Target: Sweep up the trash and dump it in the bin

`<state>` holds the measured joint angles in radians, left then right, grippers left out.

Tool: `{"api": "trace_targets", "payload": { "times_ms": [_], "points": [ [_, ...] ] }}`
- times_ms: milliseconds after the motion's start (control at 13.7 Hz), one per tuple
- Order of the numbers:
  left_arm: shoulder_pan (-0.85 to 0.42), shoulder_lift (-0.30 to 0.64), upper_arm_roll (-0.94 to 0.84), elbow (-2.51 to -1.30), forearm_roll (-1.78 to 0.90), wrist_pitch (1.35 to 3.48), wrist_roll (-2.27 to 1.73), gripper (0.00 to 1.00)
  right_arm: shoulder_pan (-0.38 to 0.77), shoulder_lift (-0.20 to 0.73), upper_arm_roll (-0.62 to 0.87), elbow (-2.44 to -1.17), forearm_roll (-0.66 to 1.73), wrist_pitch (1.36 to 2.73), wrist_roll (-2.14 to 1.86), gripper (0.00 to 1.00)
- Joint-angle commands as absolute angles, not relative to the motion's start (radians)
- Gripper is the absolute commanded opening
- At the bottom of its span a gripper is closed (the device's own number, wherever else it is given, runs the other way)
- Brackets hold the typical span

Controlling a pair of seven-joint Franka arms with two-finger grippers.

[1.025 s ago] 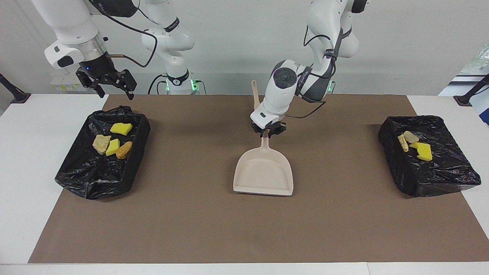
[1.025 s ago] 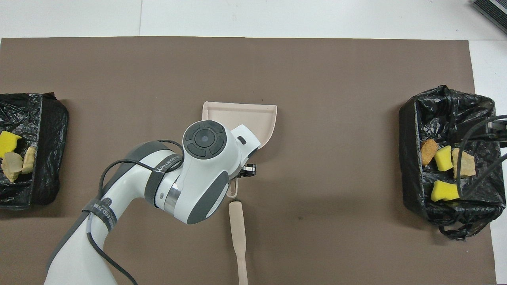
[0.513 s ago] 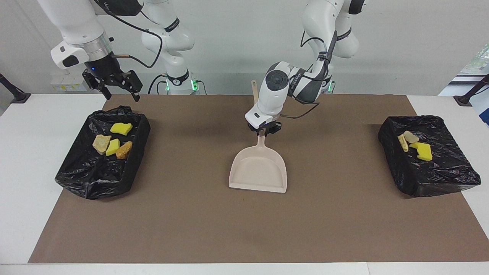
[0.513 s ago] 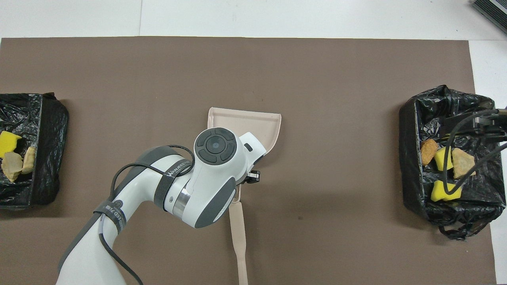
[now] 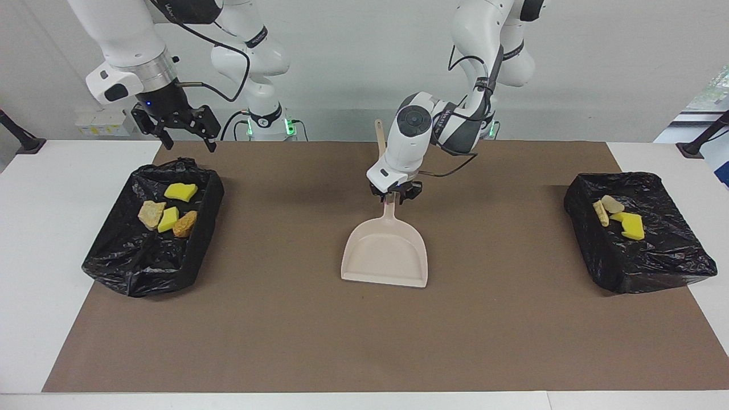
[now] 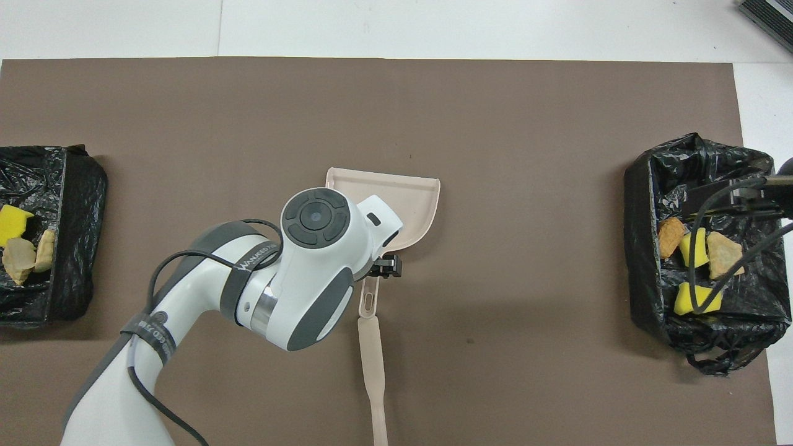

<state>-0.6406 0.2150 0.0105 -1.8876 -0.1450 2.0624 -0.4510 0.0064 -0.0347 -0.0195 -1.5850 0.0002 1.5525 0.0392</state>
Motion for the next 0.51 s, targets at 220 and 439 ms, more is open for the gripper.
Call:
{"api": "trace_targets", "payload": {
  "times_ms": [220, 439],
  "points": [
    [-0.45, 0.037, 0.017, -1.898, -0.066, 1.924, -0.379, 1.0, -0.017, -0.038, -0.057, -1.582, -0.008, 1.537, -0.017, 1.0],
    [-0.346, -0.075, 0.018, -1.899, -0.048, 1.754, -0.227, 1.0, -0.021, -0.038, -0.083, -1.58, -0.011, 1.534, -0.028, 1.0]
  ]
}}
